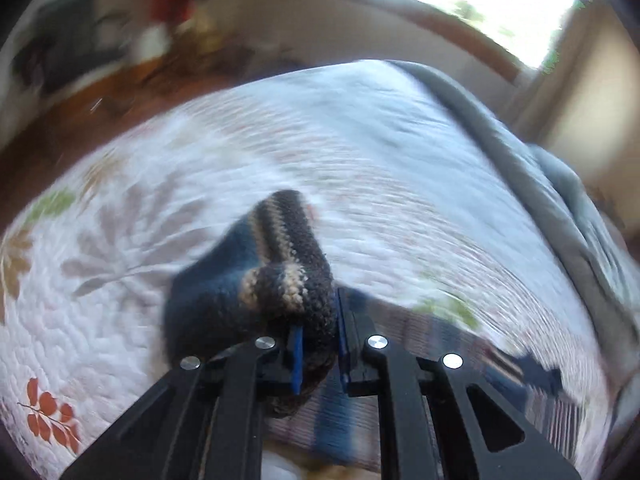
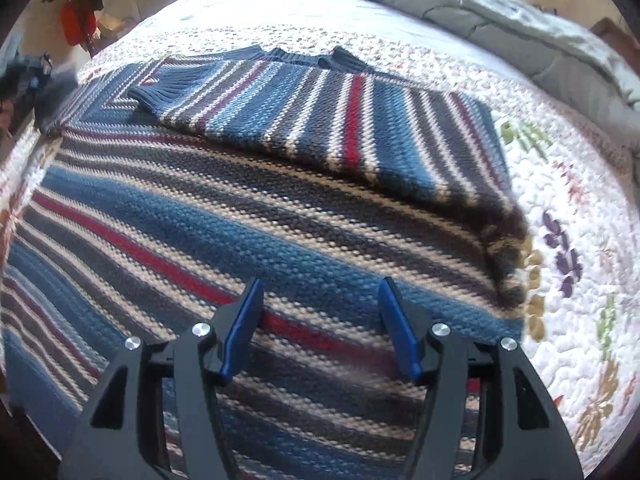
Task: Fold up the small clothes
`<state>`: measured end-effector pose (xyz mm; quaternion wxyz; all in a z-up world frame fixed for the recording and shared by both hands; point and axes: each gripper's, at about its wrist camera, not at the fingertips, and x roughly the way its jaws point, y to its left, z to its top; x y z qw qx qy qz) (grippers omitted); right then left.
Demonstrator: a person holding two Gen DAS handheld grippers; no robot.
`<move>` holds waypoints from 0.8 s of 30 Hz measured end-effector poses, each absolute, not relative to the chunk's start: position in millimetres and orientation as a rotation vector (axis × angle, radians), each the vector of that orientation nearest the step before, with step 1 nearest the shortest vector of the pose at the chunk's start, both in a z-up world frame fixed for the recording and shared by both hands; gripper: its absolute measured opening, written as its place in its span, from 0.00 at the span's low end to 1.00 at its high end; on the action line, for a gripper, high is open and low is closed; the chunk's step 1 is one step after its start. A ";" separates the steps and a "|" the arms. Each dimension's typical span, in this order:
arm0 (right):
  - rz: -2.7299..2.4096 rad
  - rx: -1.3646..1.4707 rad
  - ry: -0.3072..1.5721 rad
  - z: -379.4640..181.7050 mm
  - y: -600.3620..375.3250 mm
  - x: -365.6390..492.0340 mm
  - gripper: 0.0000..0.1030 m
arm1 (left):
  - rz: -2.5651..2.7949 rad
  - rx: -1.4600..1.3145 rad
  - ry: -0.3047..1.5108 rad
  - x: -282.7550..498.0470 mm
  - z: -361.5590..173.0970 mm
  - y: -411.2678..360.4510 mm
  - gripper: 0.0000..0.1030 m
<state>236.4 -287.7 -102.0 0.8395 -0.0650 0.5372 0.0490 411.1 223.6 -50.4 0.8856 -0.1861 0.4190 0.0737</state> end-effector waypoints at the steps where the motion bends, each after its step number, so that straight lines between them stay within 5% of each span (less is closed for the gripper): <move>1: 0.099 -0.153 1.125 -101.1 -287.9 234.1 0.59 | 0.100 -0.345 0.859 409.4 -41.4 196.7 0.13; 9: 0.084 -0.215 1.057 -91.0 -292.7 219.1 0.59 | -0.268 -0.153 0.836 380.7 -6.6 15.9 0.13; 15: 0.083 -0.203 1.042 -88.1 -300.8 215.2 0.61 | -0.460 -0.077 0.945 366.3 -31.2 -76.9 0.18; 17: 0.085 -0.200 1.037 -88.4 -303.2 213.5 0.61 | -0.493 -0.038 0.991 360.3 -45.1 -95.6 0.40; 20: 0.077 -0.205 1.029 -89.0 -304.9 211.2 0.61 | -0.541 0.035 0.961 341.9 -47.8 -114.4 0.60; 24: 0.070 -0.214 1.012 -87.8 -306.0 209.2 0.61 | -0.611 0.042 0.915 320.9 -32.6 -112.4 0.71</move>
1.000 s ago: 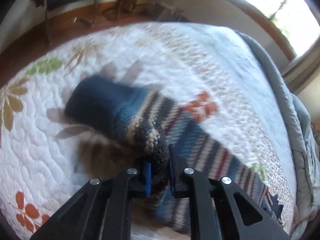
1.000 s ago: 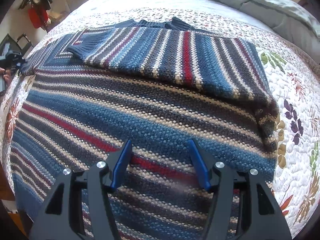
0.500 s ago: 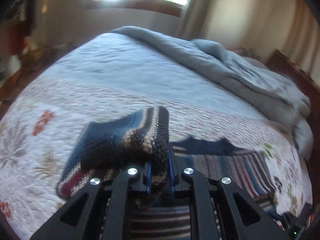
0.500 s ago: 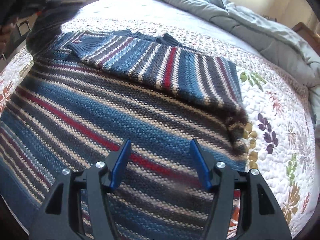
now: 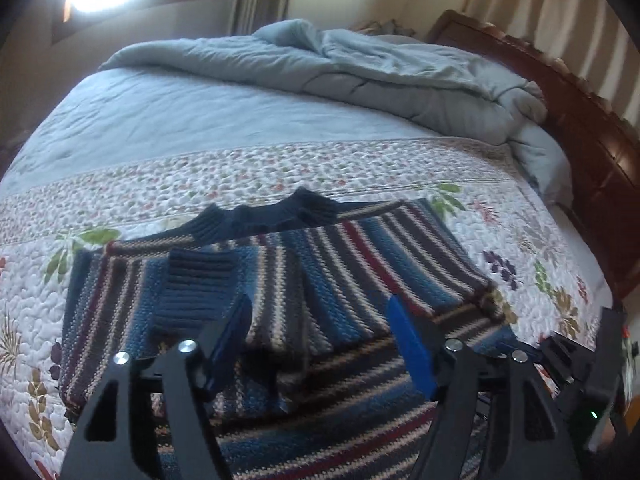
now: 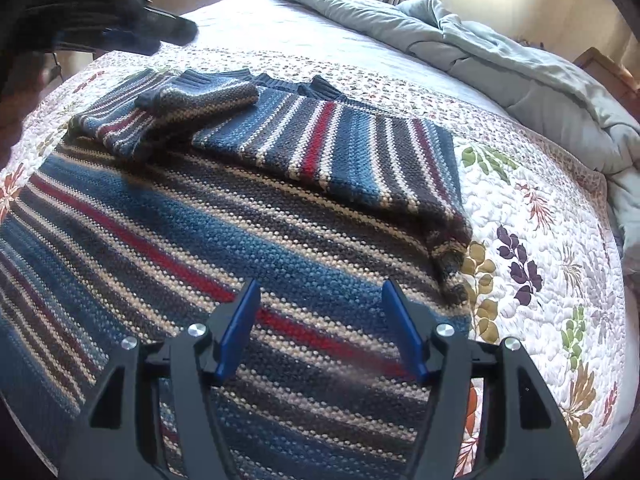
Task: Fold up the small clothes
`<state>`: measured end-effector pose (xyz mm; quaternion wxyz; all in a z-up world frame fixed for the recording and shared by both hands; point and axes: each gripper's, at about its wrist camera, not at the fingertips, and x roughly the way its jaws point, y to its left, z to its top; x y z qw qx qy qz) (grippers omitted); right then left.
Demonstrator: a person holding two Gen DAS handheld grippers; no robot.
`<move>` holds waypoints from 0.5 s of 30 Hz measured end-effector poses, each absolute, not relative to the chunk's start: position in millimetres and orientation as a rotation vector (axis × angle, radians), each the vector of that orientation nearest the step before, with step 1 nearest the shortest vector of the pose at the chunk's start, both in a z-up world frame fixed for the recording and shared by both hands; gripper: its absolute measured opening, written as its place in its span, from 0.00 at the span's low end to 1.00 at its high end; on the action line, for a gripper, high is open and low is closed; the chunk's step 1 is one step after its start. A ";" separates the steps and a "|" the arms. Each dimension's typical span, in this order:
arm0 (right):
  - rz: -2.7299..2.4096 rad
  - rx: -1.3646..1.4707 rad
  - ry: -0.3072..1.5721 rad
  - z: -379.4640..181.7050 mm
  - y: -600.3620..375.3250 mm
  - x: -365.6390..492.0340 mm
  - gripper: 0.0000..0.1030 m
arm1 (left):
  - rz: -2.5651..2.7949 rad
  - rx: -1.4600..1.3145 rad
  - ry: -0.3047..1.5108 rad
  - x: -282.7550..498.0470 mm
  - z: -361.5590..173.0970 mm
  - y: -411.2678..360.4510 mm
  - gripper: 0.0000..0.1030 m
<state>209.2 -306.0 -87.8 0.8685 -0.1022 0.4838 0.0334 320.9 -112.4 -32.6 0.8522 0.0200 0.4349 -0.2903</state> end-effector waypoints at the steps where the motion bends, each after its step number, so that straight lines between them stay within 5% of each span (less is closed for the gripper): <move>1: 0.072 -0.209 1.010 -87.3 -306.5 208.5 0.61 | -0.610 0.048 0.906 317.4 -29.7 -109.6 0.75; 15: 0.180 -0.076 1.087 -79.0 -285.6 235.8 0.61 | -0.003 -0.119 1.072 314.0 -76.3 38.1 0.78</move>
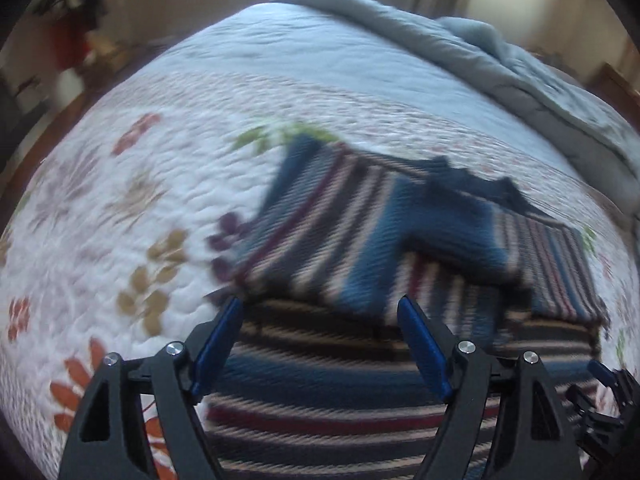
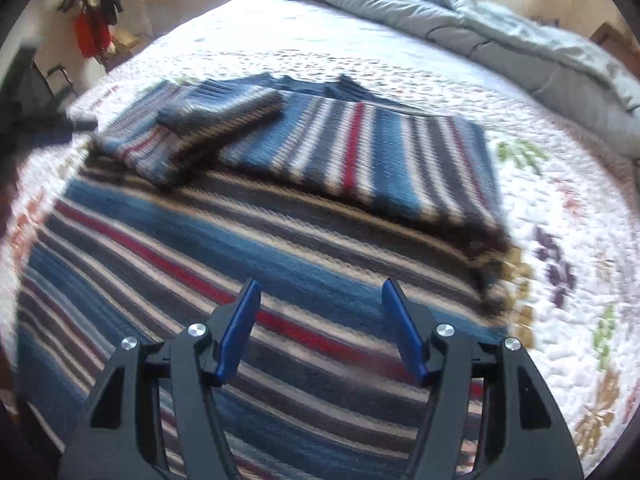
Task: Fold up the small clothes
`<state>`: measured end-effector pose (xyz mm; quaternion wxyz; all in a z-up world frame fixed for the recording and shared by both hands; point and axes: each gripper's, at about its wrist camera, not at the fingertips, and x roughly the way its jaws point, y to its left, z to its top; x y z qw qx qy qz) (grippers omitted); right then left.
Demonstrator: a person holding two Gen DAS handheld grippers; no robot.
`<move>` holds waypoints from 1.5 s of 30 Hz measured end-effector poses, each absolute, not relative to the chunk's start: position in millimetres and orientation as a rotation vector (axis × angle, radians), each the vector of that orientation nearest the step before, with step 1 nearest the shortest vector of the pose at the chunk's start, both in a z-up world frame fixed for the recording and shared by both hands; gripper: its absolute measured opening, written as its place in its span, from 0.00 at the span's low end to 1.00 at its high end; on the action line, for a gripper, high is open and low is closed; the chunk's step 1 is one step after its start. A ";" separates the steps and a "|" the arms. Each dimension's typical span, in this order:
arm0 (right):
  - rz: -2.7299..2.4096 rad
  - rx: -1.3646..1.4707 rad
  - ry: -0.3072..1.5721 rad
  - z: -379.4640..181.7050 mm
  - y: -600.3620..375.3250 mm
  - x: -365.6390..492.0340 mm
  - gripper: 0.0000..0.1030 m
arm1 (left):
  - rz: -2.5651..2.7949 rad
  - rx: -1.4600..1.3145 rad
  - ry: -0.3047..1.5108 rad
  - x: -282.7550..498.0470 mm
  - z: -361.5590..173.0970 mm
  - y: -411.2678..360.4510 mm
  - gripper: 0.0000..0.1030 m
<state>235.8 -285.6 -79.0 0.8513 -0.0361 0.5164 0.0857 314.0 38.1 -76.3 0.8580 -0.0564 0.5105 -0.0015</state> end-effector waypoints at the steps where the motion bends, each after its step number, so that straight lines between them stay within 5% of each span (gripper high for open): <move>1: 0.209 -0.060 1.097 -76.4 -277.5 243.6 0.61 | 0.026 -0.133 1.074 310.3 -81.1 45.7 0.78; 12: 0.395 -0.156 1.107 -46.8 -140.5 346.8 0.61 | 0.134 -0.046 1.148 301.0 -98.0 90.4 0.82; 20: 0.361 -0.268 1.196 -88.6 -89.8 409.1 0.60 | 0.142 -0.071 1.174 304.4 -105.8 119.6 0.82; 25: 0.344 -0.223 1.226 -104.2 -100.8 424.4 0.22 | 0.133 -0.099 1.198 306.3 -114.9 121.9 0.83; 29: 0.378 -0.070 1.193 -81.1 -136.4 418.8 0.14 | 0.135 -0.110 1.210 305.4 -119.6 119.7 0.83; 33: 0.345 0.036 1.124 -50.9 -189.3 398.0 0.17 | 0.111 -0.096 1.190 302.2 -114.5 107.8 0.83; 35: 0.289 0.062 1.106 -42.8 -226.0 383.7 0.24 | 0.105 -0.071 1.181 301.2 -111.2 98.3 0.83; 37: 0.224 0.060 1.105 -40.6 -258.5 368.4 0.44 | 0.090 -0.048 1.175 301.2 -108.7 88.1 0.84; 45: 0.103 0.105 1.223 -63.3 -349.5 316.6 0.55 | 0.046 -0.012 1.170 310.3 -102.4 54.4 0.84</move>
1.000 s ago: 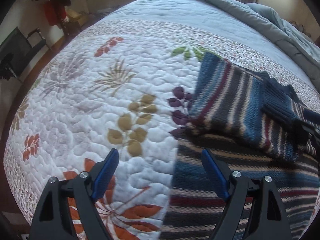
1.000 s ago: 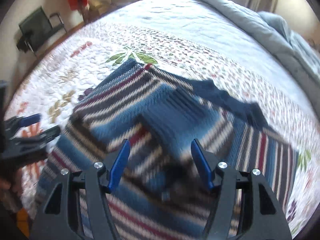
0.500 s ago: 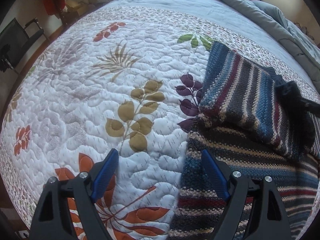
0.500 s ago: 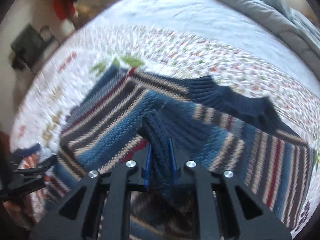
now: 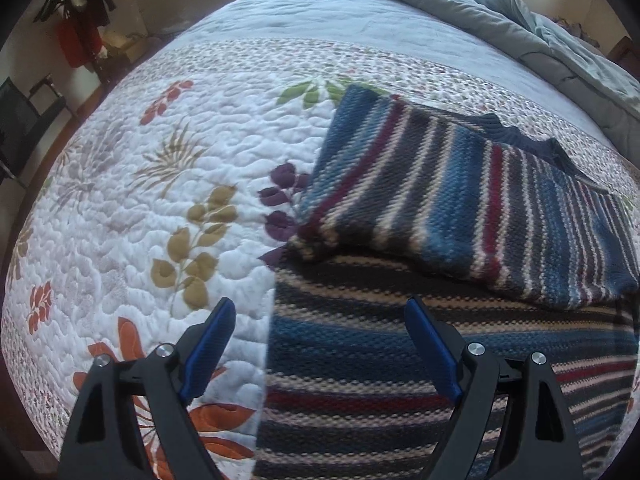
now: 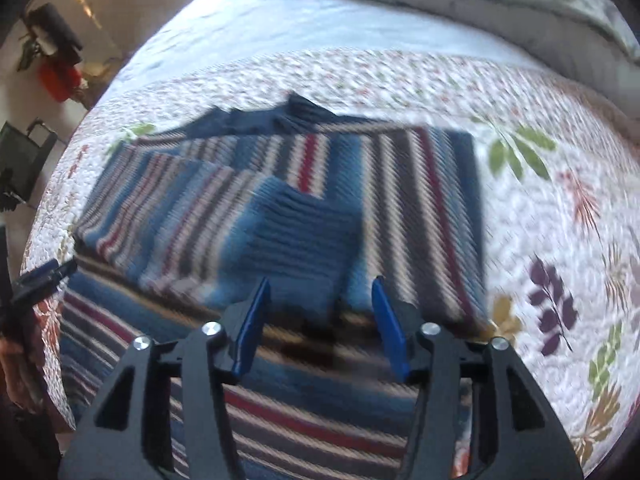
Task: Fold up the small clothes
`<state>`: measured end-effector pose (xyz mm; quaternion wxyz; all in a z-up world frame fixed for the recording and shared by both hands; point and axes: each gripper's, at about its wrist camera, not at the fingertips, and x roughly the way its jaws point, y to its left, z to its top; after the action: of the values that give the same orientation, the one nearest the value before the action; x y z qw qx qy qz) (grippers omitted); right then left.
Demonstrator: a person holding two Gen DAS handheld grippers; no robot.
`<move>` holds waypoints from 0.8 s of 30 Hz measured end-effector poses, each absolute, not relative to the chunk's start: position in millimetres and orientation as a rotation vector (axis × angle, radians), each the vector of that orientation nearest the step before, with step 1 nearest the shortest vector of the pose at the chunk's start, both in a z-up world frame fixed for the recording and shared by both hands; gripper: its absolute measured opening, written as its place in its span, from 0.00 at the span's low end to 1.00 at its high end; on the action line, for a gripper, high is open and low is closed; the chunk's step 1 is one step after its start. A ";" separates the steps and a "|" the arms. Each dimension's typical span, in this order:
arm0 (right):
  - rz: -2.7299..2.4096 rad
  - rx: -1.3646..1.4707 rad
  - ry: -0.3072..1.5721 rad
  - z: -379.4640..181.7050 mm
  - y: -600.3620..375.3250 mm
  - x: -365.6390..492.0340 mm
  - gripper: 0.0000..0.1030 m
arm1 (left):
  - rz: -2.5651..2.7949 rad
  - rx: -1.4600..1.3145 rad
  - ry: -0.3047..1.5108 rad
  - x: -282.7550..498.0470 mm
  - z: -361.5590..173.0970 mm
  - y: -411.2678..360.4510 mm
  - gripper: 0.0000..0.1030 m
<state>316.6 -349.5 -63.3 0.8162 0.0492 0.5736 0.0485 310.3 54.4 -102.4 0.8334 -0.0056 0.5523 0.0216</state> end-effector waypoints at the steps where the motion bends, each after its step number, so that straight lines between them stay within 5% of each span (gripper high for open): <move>1: 0.097 0.108 1.224 -65.0 -349.9 315.9 0.58 | 0.041 -0.011 1.167 311.0 -100.7 50.5 0.84; 9: 0.135 0.283 1.322 -100.1 -359.8 354.6 0.59 | 0.015 0.034 1.137 334.0 -94.3 19.5 0.84; 12: 0.204 0.311 1.331 -107.8 -350.9 362.5 0.49 | 0.014 0.050 1.141 339.1 -98.7 14.0 0.85; 14: 0.220 0.291 1.315 -106.5 -344.3 366.7 0.27 | 0.011 0.051 1.144 340.4 -102.1 12.1 0.85; 16: 0.242 0.288 1.293 -102.1 -341.1 370.8 0.15 | 0.009 0.045 1.145 340.8 -105.3 12.3 0.85; 24: 0.311 0.299 0.963 -24.9 -347.9 390.5 0.12 | 0.042 -0.019 1.063 339.6 -101.7 16.5 0.85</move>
<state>390.5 -347.9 -24.9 0.8640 0.1428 0.4595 0.1481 339.6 16.5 -101.7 0.8618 -0.0088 0.5068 0.0201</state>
